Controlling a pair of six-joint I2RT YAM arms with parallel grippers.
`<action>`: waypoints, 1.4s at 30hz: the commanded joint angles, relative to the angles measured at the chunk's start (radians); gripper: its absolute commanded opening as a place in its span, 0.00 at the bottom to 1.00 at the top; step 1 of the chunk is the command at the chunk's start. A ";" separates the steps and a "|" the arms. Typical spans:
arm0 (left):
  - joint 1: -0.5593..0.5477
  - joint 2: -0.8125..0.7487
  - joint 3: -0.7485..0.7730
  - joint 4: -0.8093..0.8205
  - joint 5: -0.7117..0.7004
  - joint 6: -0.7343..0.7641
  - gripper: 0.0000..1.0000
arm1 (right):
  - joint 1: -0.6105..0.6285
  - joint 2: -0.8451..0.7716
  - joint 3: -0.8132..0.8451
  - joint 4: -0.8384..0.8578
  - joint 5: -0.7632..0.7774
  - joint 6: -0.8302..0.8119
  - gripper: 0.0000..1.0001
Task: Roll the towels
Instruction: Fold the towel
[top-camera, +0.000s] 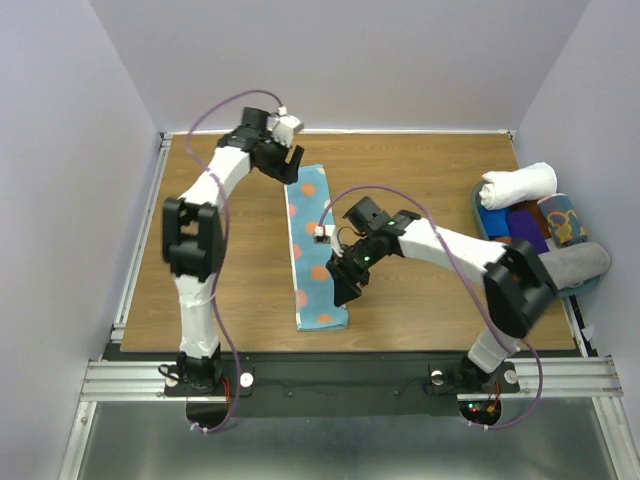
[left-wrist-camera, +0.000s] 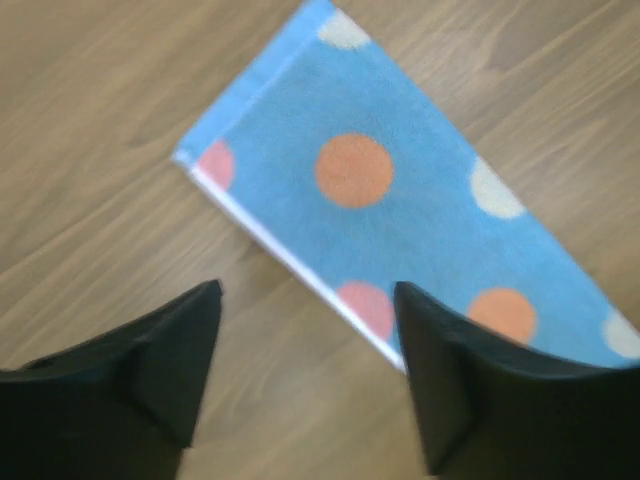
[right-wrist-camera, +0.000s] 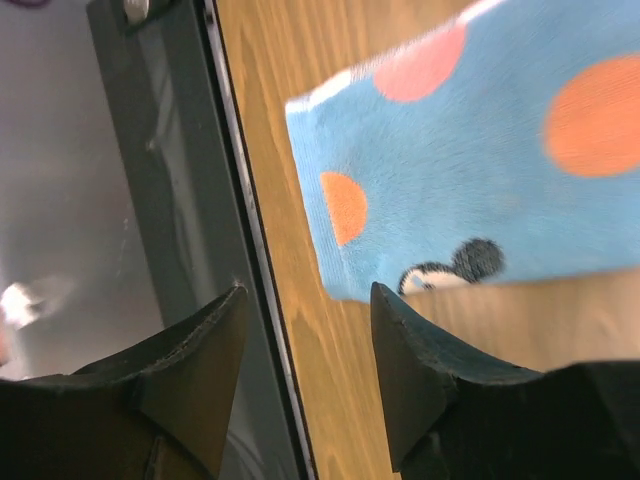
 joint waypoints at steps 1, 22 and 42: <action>0.054 -0.468 -0.132 0.149 0.013 0.005 0.98 | 0.001 -0.197 0.012 0.006 0.159 0.009 0.57; 0.088 -1.359 -0.852 -0.146 -0.071 0.369 0.99 | -0.101 -0.288 -0.143 0.057 0.047 0.041 0.36; 0.088 -1.497 -1.040 -0.099 0.038 0.488 0.97 | 0.010 0.024 -0.037 0.081 -0.062 0.070 0.26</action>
